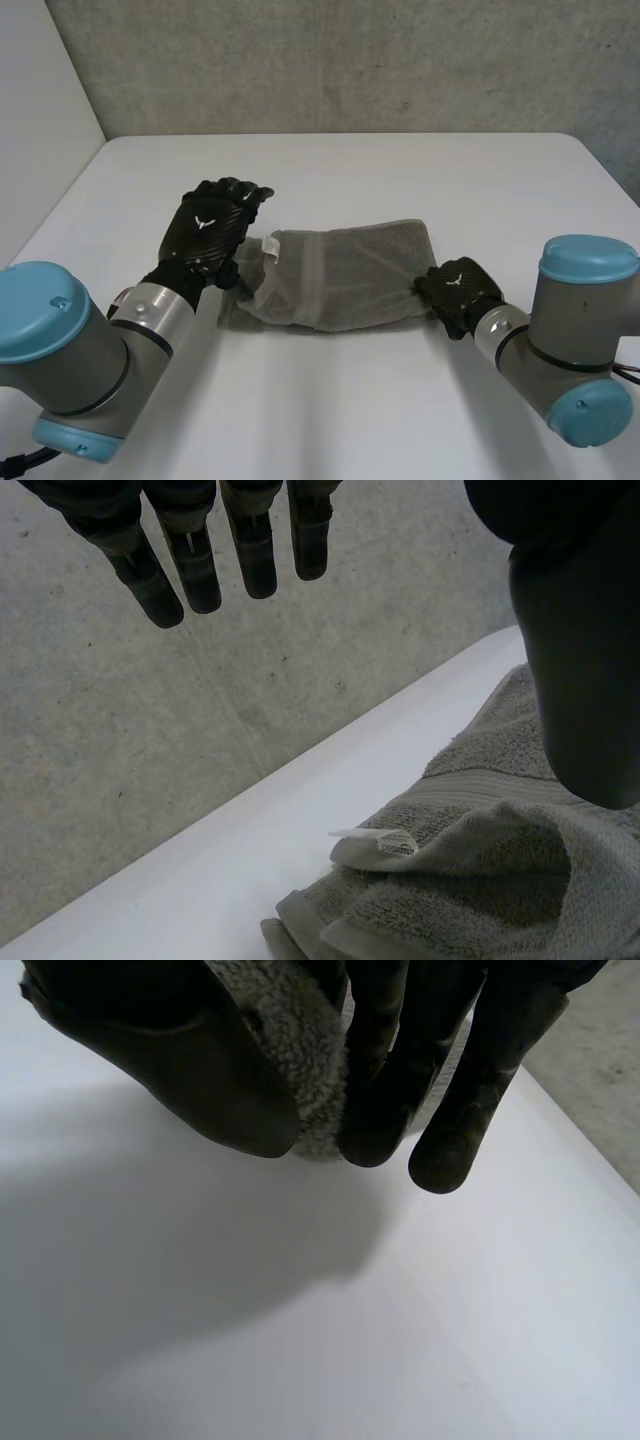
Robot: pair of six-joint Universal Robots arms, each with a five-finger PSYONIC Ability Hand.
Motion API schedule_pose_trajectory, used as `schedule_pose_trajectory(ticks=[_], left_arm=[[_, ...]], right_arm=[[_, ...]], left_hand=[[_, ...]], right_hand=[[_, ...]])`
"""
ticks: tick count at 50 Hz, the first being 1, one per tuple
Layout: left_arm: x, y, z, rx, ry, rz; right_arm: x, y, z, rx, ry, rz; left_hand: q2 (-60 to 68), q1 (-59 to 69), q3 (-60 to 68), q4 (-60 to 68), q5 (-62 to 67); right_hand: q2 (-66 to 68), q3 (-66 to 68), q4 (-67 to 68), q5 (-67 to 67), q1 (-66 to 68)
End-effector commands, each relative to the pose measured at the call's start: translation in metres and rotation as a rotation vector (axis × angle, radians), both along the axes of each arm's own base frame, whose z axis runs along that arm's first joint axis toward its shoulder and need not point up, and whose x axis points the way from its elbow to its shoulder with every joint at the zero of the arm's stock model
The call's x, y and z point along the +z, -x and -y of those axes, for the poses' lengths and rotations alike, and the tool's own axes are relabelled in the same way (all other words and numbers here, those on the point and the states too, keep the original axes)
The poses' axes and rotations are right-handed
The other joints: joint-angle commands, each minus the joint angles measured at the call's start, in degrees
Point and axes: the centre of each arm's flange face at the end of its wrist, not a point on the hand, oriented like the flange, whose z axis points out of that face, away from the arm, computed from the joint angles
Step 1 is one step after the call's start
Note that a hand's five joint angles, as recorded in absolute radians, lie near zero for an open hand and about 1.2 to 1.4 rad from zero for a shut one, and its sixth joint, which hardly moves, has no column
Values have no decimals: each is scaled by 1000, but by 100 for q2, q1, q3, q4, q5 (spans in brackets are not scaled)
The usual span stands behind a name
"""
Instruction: Fold the towel.
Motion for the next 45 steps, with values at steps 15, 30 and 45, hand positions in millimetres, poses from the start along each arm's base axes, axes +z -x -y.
schedule_pose_trajectory(ticks=[15, 30, 45], left_arm=[[12, -2, 3, 11, 30, -25], [7, -7, 3, 23, 13, -19], [1, -10, 3, 29, -6, -14]], right_arm=[[79, 26, 26, -96, 184, 105], [76, -11, -9, 10, 56, 174], [25, 28, 0, 5, -29, 189]], left_hand=[[-378, -412, -330, -384, -1197], [-411, -446, -364, -418, -1231], [-428, -463, -381, -435, -1247]], right_hand=[[1801, 354, 342, 289, 2326], [-4636, -6082, -6095, -6148, -4110], [-2617, -4064, -4076, -4129, -2092]])
